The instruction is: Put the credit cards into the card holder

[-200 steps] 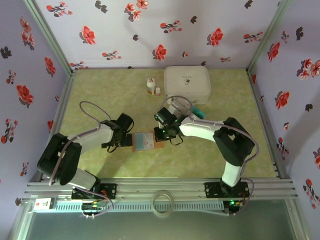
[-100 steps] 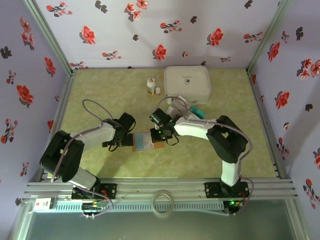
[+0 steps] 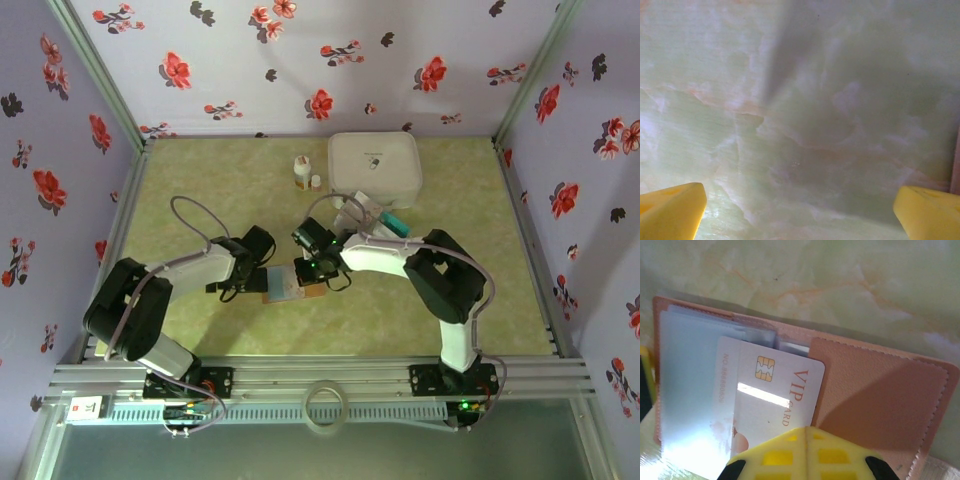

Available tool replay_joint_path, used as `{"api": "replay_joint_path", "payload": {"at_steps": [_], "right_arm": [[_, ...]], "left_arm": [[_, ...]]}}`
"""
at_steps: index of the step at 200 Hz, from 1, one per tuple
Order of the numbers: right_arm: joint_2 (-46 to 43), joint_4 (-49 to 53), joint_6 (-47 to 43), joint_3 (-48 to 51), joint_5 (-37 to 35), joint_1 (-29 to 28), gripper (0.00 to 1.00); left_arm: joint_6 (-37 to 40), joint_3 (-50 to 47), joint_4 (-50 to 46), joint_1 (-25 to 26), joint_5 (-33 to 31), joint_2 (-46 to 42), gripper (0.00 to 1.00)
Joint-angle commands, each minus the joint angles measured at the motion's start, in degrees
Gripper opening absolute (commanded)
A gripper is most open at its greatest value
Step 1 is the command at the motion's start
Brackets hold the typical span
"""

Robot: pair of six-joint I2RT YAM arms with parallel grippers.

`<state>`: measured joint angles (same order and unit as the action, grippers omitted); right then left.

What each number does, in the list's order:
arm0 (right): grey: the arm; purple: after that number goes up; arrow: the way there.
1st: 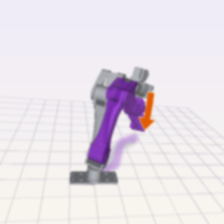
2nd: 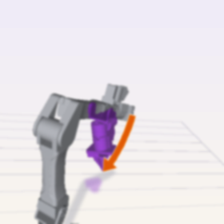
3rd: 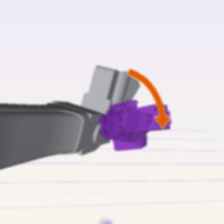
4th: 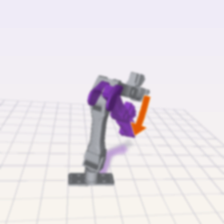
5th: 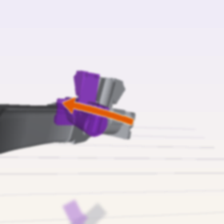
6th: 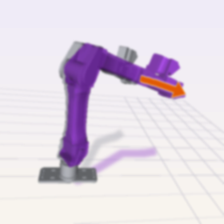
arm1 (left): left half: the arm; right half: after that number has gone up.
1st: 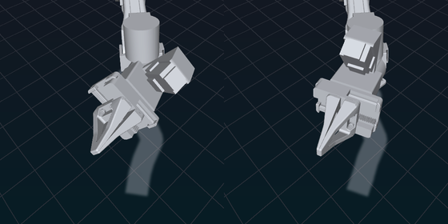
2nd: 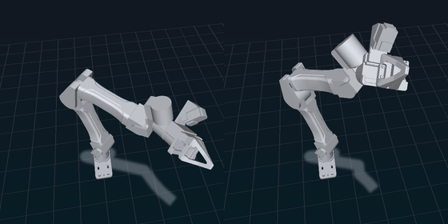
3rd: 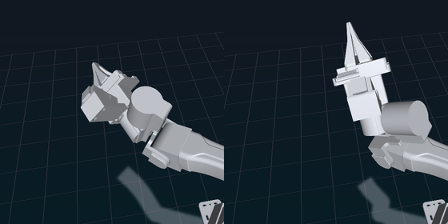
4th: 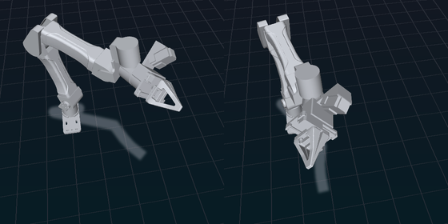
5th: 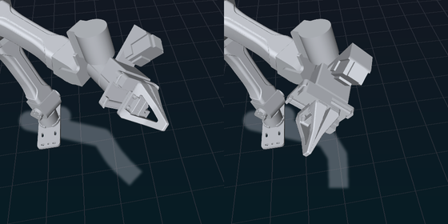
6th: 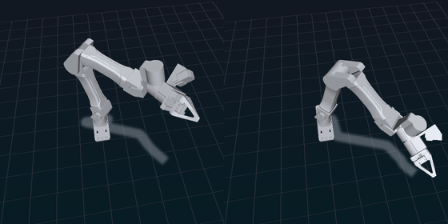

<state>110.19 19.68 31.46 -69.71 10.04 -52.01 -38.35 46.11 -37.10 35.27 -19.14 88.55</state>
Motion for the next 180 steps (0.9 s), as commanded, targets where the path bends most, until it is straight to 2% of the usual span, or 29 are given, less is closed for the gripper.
{"api": "replay_joint_path", "payload": {"at_steps": [1,94,141,180], "right_arm": [[1.5,1.2,-0.2,-2.1,0.4,-0.8,0.0],[3.0,0.0,1.3,-5.8,4.0,-2.4,0.0],[-2.3,0.7,0.9,-1.8,0.9,-1.2,0.0],[-2.5,0.3,0.7,0.3,0.1,0.4,0.0]], "left_arm": [[0.7,-0.6,2.2,1.2,1.6,3.3,1.0],[-0.5,-0.2,2.3,2.6,1.5,3.9,1.0],[-2.2,-0.4,1.1,2.3,0.7,0.3,1.0],[-3.7,-0.3,-1.1,1.1,-1.3,-1.3,1.0]]}}
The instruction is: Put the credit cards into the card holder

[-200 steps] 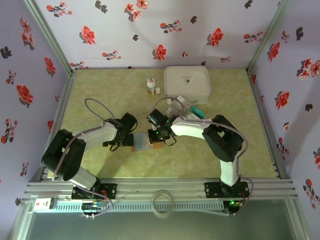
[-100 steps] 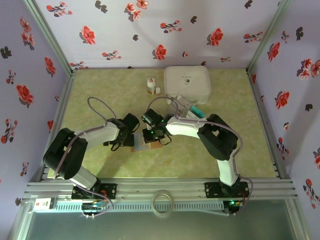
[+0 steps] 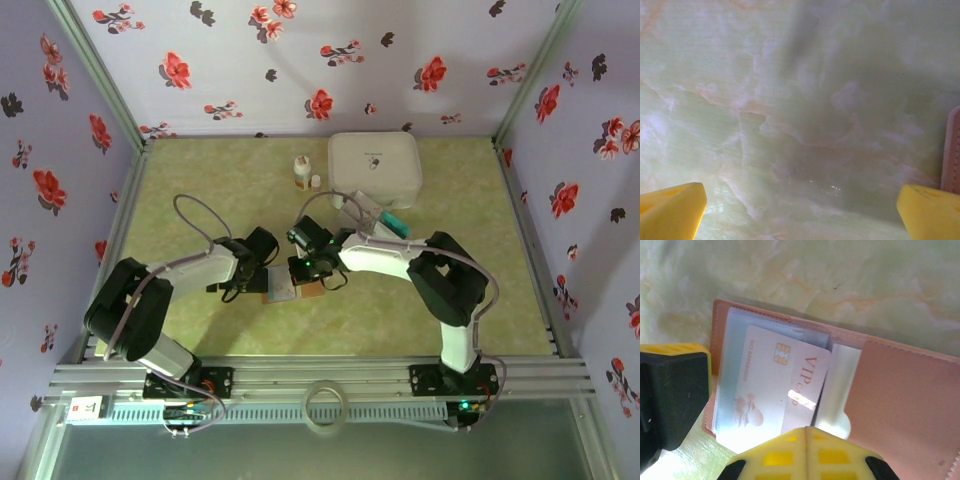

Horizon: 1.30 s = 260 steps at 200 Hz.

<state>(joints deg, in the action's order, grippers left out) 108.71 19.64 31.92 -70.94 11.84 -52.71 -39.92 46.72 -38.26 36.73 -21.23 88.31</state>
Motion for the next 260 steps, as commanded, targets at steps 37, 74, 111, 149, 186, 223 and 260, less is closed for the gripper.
{"api": "replay_joint_path", "payload": {"at_steps": [37,74,111,149,186,223,260], "right_arm": [[1.1,-0.2,0.4,0.6,-1.2,1.2,0.0],[3.0,-0.7,0.6,-0.5,-0.5,1.2,0.0],[4.5,-1.0,1.0,-2.0,0.5,1.1,0.0],[5.8,-0.5,1.1,-3.7,0.9,0.5,0.0],[6.8,-0.3,1.1,-4.9,1.3,0.0,0.0],[7.2,-0.6,1.7,-5.9,1.9,-0.6,0.0],[8.3,-1.6,2.7,-6.8,3.2,-1.4,0.0]], "left_arm": [[-2.9,-1.9,-0.6,-1.6,-0.1,-1.0,1.0],[-2.9,-2.5,-0.2,-2.2,-0.1,-0.1,1.0],[-2.6,-2.8,0.6,-2.2,0.3,0.6,1.0],[-2.2,-2.9,1.2,-2.2,0.8,1.1,1.0],[-2.2,-3.2,1.9,-2.2,1.2,1.2,1.0],[-2.1,-3.3,2.3,-2.2,1.5,1.3,1.0],[-2.1,-3.5,2.6,-2.2,1.9,1.5,1.0]]}}
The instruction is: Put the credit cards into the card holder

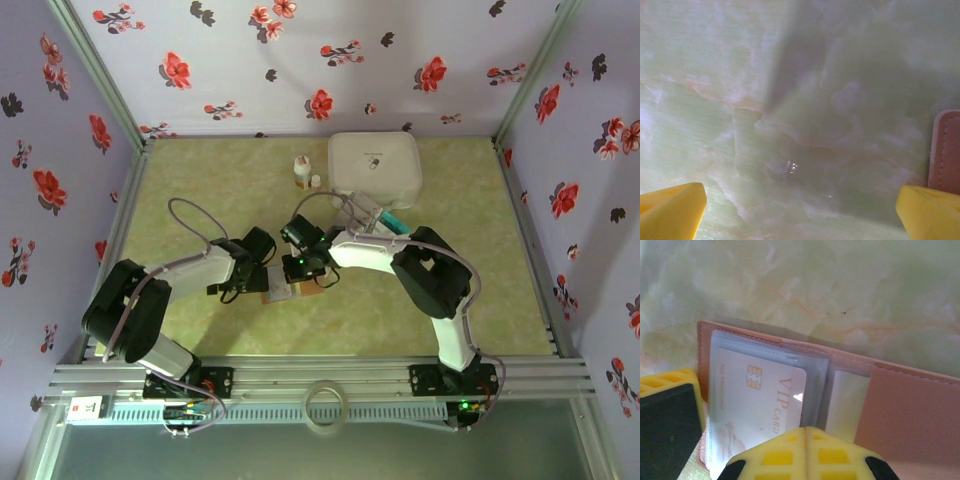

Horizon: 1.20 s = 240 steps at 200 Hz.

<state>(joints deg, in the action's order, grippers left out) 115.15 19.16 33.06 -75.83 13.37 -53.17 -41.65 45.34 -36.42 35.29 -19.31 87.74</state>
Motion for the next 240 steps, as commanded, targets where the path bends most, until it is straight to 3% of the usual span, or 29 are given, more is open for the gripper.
{"api": "replay_joint_path", "payload": {"at_steps": [1,78,137,195,240], "right_arm": [[1.9,-1.1,1.6,-1.9,1.6,-0.9,0.0],[-1.8,-1.9,2.0,-1.1,2.2,-1.4,0.0],[-13.6,-2.3,2.3,7.6,-0.5,2.2,0.33],[-23.7,-0.6,0.8,16.3,-5.6,7.4,0.42],[-23.2,0.0,-0.5,18.8,-7.4,8.9,0.44]], "left_arm": [[-0.4,-2.1,0.8,-0.7,0.0,2.1,1.0],[-0.6,-2.1,0.7,-0.7,0.5,0.7,1.0],[-0.4,-0.6,-3.7,-1.5,0.2,-6.0,1.0],[1.1,-0.8,-7.0,-6.8,1.0,-17.3,1.0],[2.0,-3.0,-4.3,-9.1,4.5,-24.5,1.0]]}}
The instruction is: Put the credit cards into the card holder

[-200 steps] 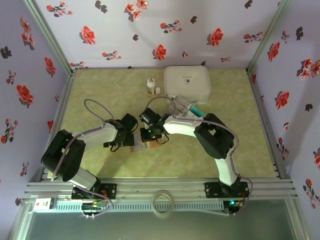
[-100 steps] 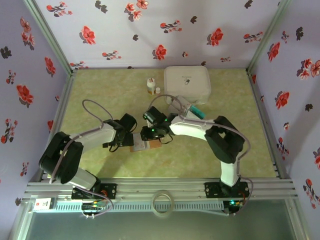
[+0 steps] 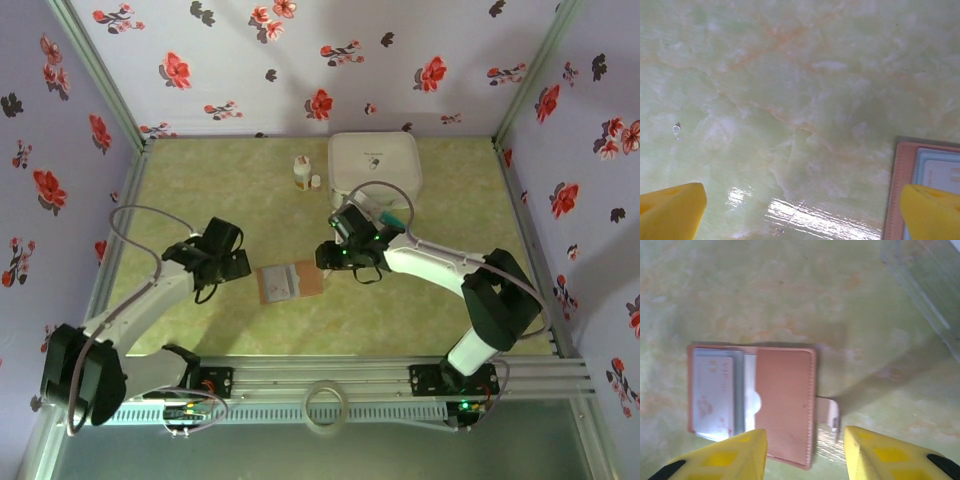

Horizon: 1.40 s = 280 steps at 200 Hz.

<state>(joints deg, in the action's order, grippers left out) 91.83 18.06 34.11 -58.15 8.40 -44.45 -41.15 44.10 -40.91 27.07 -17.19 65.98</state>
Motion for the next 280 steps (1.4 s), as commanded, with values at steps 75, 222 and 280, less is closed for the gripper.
{"api": "replay_joint_path", "payload": {"at_steps": [75,222,280], "right_arm": [[6.7,-0.7,-2.1,-0.1,-1.0,0.3,0.35],[-1.6,1.6,-4.4,8.0,-2.1,3.8,0.0],[-0.1,-0.3,-3.3,7.9,-0.4,3.9,0.0]], "left_arm": [[1.2,-3.7,2.6,-0.9,6.3,-1.0,1.0],[-0.5,-5.8,12.3,3.1,14.6,2.9,1.0],[-2.4,-6.1,15.2,6.7,14.4,6.5,1.0]]}}
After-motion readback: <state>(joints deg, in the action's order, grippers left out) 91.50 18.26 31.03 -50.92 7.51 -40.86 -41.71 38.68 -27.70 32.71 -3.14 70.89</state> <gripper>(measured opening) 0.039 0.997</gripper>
